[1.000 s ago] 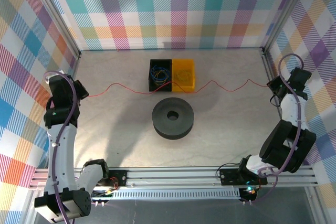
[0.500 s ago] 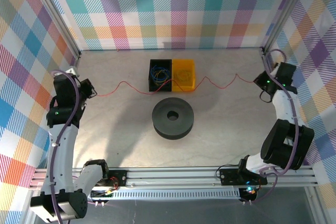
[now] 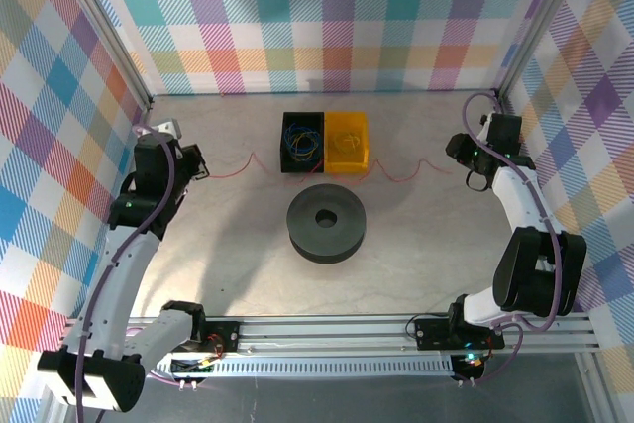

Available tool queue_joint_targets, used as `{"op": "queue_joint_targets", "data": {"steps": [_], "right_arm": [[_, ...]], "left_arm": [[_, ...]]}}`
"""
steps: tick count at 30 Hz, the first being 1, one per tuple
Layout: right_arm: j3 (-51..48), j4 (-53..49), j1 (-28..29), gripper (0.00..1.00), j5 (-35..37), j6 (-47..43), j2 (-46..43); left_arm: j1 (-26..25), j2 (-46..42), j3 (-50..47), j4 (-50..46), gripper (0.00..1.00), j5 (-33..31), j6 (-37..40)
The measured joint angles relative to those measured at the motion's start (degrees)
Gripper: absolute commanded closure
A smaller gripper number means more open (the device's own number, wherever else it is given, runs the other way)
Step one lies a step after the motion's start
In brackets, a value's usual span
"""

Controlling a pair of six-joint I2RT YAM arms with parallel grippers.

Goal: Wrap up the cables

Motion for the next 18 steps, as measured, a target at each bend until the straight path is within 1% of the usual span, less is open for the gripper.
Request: {"op": "queue_joint_targets", "data": {"steps": [3,7,10,13,18], "right_arm": [[0.04,-1.77,0.13,0.39,-1.33,-1.57,0.00],[0.74,-4.37,0.79,0.30,-3.82,-4.20,-0.11],[2.32,-6.03,2.95,0.22,-7.48,-7.43,-0.68],[6.62,-8.22,9.09,0.21,-11.80,-12.20,-1.16],[17.79,-9.90,26.80,0.20,-16.63,-21.05,-0.04]], "left_arm": [[-0.02,1.60,0.00,-0.02,1.00,-2.38,-0.24],[-0.04,1.99,0.02,0.04,1.00,-3.93,-0.44],[-0.07,1.99,0.15,0.52,1.00,-3.80,-0.44],[-0.07,1.99,0.17,1.60,1.00,-1.16,-0.17],[-0.61,2.40,0.31,3.06,1.00,5.14,1.09]]}}
